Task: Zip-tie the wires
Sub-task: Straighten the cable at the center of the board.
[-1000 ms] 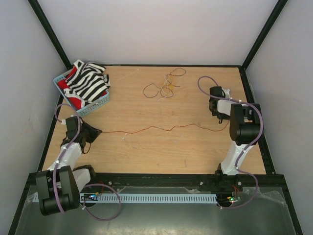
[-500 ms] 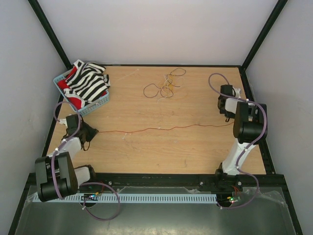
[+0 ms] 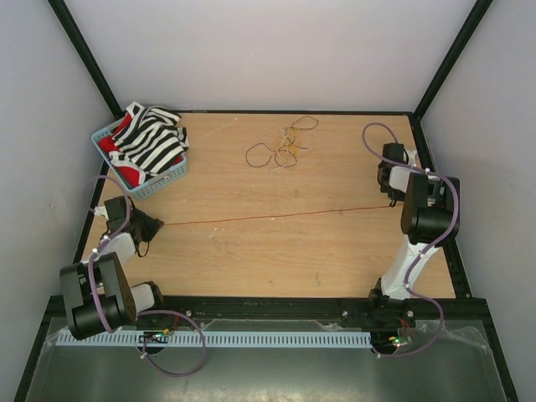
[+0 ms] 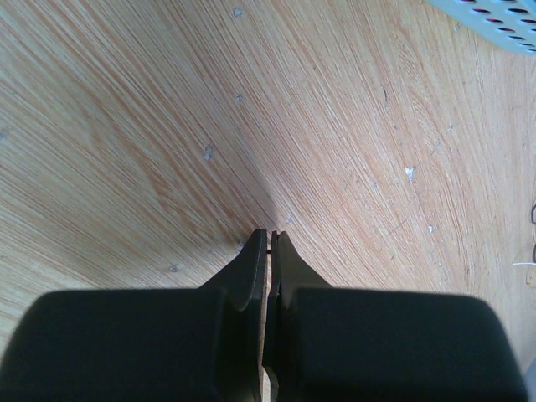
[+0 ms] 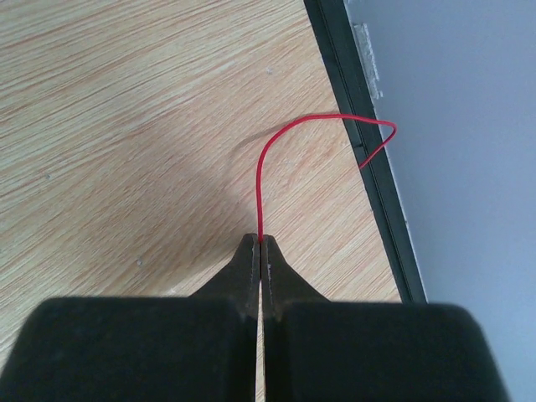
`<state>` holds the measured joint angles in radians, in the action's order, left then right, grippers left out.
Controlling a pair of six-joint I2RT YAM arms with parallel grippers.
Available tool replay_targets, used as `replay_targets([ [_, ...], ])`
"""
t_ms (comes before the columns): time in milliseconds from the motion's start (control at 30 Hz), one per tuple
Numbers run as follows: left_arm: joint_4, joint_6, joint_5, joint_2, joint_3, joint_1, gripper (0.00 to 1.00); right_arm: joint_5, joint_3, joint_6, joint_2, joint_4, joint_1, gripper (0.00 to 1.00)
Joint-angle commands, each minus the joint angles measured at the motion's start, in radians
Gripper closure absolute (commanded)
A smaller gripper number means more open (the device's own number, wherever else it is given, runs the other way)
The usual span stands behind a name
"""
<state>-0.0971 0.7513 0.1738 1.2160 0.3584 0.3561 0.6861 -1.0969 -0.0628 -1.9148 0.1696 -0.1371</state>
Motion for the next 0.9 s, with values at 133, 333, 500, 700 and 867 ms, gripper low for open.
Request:
replay_targets([
  [133,0.004,-0.030,0.055,0.036,0.041,-0.030,1.00,-0.241,0.020,-0.042,0.043,0.012,-0.015,0.94],
  [333,0.004,-0.027,0.044,0.043,0.066,-0.104,1.00,-0.315,0.031,-0.046,0.080,0.017,-0.015,0.78],
  [500,0.005,-0.029,0.024,0.039,0.061,-0.108,1.00,-0.392,0.033,-0.050,0.109,0.028,-0.013,0.71],
  [700,0.006,-0.021,-0.011,0.055,0.053,-0.106,0.99,-0.412,0.009,-0.045,0.159,0.063,-0.014,0.58],
  [867,0.006,-0.017,-0.030,0.075,0.056,-0.104,0.95,-0.368,-0.008,-0.034,0.187,0.097,-0.015,0.42],
])
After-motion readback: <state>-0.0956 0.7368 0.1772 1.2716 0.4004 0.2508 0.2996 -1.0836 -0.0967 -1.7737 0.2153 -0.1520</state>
